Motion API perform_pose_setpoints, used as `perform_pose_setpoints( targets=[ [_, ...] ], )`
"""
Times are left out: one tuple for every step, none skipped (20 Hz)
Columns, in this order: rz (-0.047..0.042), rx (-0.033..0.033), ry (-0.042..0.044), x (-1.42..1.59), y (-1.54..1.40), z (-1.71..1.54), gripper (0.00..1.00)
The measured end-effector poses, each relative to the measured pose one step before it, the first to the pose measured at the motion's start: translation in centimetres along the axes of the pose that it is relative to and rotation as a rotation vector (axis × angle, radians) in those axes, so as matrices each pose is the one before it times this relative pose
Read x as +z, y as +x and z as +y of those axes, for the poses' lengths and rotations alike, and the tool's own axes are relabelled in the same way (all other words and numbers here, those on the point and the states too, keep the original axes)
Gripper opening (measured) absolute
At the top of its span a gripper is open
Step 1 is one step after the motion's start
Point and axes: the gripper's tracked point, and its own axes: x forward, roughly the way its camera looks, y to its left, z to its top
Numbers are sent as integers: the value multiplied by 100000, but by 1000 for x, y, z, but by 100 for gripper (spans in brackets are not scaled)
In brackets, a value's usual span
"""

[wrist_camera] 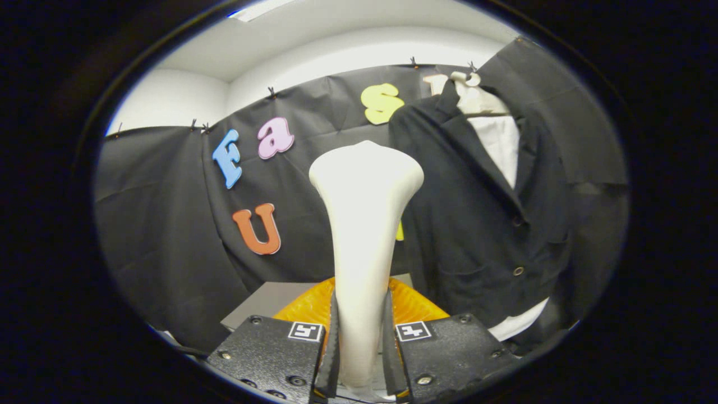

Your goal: Iron the clothes twice with a garment steamer, once on the left side and once on the right side.

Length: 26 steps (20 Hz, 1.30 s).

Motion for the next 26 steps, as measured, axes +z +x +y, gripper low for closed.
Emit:
perform_pose_setpoints(
  targets=[
    [-2790, -2185, 11, 1115, -964, -1109, 35],
    [-2969, -2447, -516, 1156, -882, -1119, 34],
    [-3190, -2561, -910, 1407, -543, -1063, 34],
    [-2392, -1712, -380, 1184, -585, -935, 34],
    [-2760, -1675, -440, 1354, -371, -758, 34],
    [-2436, -1886, -779, 1129, -155, -948, 34],
    [-2561, -1609, -835, 1233, -24, -720, 34],
    [-2948, -1433, -994, 1213, 132, -665, 34],
    [-1904, -902, -1008, 908, 305, -441, 34],
    [-1664, -338, -710, 801, 367, -554, 34],
    [-1696, -33, -819, 956, 649, -211, 34],
    [-1778, 181, -1193, 649, 695, -483, 34],
    [-1391, 243, -1702, 622, 657, -335, 34],
    [-1031, 572, -976, 466, 474, -317, 34],
    [-1349, 1323, -858, 671, 741, -78, 34],
    [-1005, 902, -827, 429, 792, -201, 34],
    [-1045, 478, -928, 369, 839, -250, 34],
    [-709, 58, -810, 384, 981, -368, 34],
    [-626, 267, -807, 10, 1084, -354, 34],
    [212, 431, -262, -167, 715, -242, 34],
    [954, 72, -256, -380, 757, -233, 34],
    [746, -233, 163, -460, 802, -319, 34],
    [853, -776, -626, -611, 747, -341, 34],
    [668, -794, -458, -740, 627, -466, 34],
    [1377, -630, -131, -769, 373, -265, 34],
    [1585, 94, 593, -835, 301, -95, 34]
  ],
)
